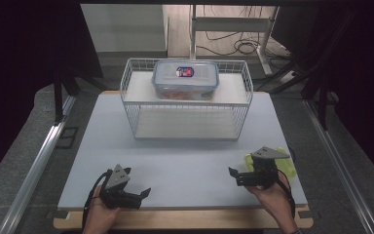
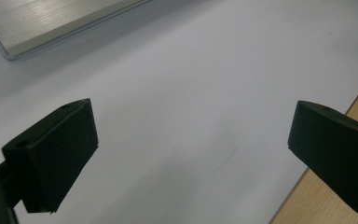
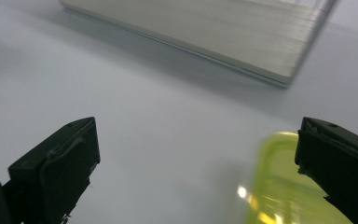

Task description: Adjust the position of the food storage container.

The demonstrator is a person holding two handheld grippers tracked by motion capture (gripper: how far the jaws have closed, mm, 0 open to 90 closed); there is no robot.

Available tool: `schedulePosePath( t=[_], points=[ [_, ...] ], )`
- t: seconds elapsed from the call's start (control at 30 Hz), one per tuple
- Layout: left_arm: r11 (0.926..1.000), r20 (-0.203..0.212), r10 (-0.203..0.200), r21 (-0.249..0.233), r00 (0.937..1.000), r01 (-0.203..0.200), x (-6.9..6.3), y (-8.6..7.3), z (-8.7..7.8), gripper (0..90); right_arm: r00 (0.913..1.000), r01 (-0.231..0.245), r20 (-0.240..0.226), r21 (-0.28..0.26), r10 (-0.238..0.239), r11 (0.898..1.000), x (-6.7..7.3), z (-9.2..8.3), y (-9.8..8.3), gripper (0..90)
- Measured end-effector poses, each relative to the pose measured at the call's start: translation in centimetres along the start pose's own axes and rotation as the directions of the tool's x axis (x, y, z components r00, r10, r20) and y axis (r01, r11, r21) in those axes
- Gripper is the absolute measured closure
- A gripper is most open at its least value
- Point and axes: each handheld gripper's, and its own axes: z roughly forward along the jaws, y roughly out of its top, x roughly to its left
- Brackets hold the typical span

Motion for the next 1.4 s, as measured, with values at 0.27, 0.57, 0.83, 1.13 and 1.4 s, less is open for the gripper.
schedulePosePath(
  t=[0.27, 0.57, 0.83, 1.13, 1.4],
  points=[
    [0.9997, 0.011, -0.008, -0.021, 0.9999, 0.009, 0.3, -0.1, -0.1, 1.8, 0.9918, -0.051, 0.118, 0.002, 0.051, 0.999, -4.1, -1.7, -0.6, 20.9],
    [0.9995, 0.008, -0.01, -0.029, 0.9999, 0.011, 0.3, -0.2, -0.1, 2.5, 0.9723, -0.124, 0.201, 0.013, 0.119, 0.992, -8.3, -3.7, -1.7, 49.1],
    [0.9997, 0.007, -0.008, -0.024, 0.9999, 0.009, 0.3, -0.2, 0.0, 3.1, 0.9464, -0.168, 0.28, 0.004, 0.16, 0.986, -11.4, -5.5, -2.9, 83.4],
    [0.9992, 0.003, -0.026, -0.031, 0.9997, 0.026, 0.6, -0.3, -0.1, 3.6, 0.9131, -0.203, 0.372, 0.058, 0.168, 0.977, -13.2, -5.5, -4.5, 88.8],
    [0.9994, 0.004, -0.029, -0.021, 0.9996, 0.029, 0.6, -0.3, 0.0, 4.1, 0.9157, -0.22, 0.366, 0.109, 0.166, 0.969, -12.9, -5.1, -5.1, 88.9]
  ],
)
